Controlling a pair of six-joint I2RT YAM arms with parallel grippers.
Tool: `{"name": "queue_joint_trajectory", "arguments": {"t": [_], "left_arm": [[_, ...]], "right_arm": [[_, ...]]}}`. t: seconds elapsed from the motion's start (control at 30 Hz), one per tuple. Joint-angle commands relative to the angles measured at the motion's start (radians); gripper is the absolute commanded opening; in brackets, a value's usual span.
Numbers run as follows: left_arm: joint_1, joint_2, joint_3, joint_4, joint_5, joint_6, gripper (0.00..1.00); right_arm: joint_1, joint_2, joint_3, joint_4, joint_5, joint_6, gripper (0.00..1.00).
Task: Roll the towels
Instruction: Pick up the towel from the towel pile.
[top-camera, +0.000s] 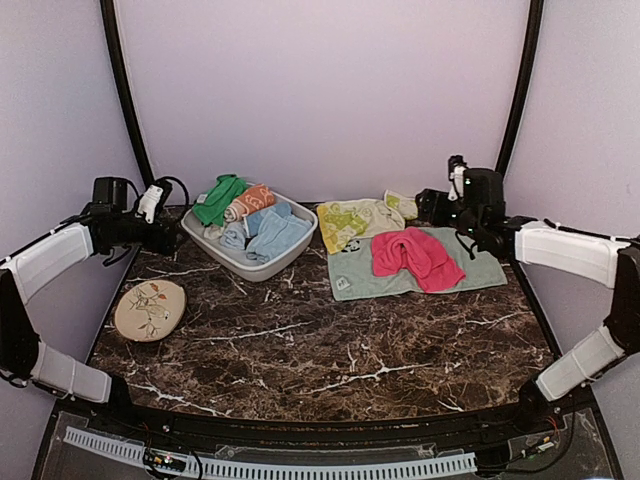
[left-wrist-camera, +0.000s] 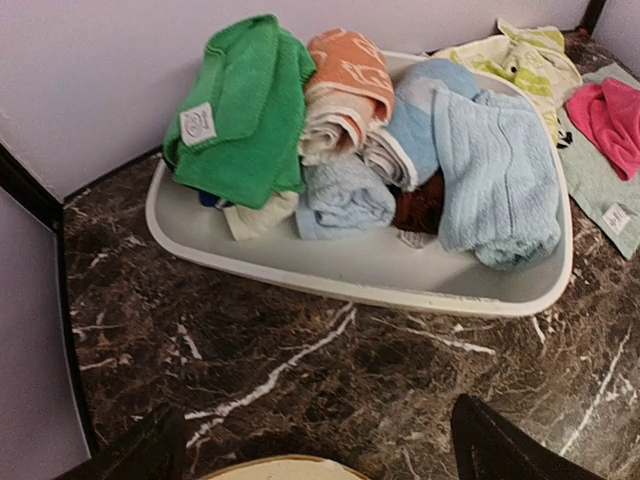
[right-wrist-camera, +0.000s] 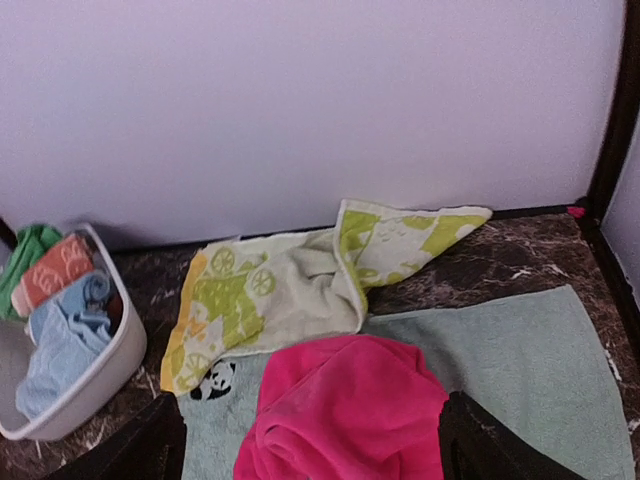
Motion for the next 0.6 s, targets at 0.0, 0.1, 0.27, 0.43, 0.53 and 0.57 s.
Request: {"name": "queue_joint_trajectory", "arguments": {"t": [0.0,0.1,0.27,0.43,0.53,0.57], "left_arm": [[0.004,-0.031,0.015,-0.229,0.121,0.072,0.94],[0.005,-0.031,0.020,-0.273,0.166,0.094,0.93],[0.005,-0.044,0.024,-0.317,0.184,0.134,0.93],[0.005,-0.038,0.045,-0.336,0.197,0.126,0.93],[0.005,-0.043,0.045,-0.344,0.201,0.137,0.92],[0.005,-0.046,0.042,-0.341,0.199,0.140,0.92]], "right_arm": [[0.160,0.174,0.160,-0.160,0.162,-0.171,0.81],[0.227,0.318,0.311,-0.263,0.224,-0.181,0.75],[0.243,0.517,0.470,-0.411,0.274,-0.149,0.66],[0.236,0.692,0.620,-0.565,0.352,-0.122,0.52],[0.224,0.710,0.618,-0.562,0.347,-0.111,0.47],[0.221,0.711,0.618,-0.560,0.345,-0.113,0.44]]}}
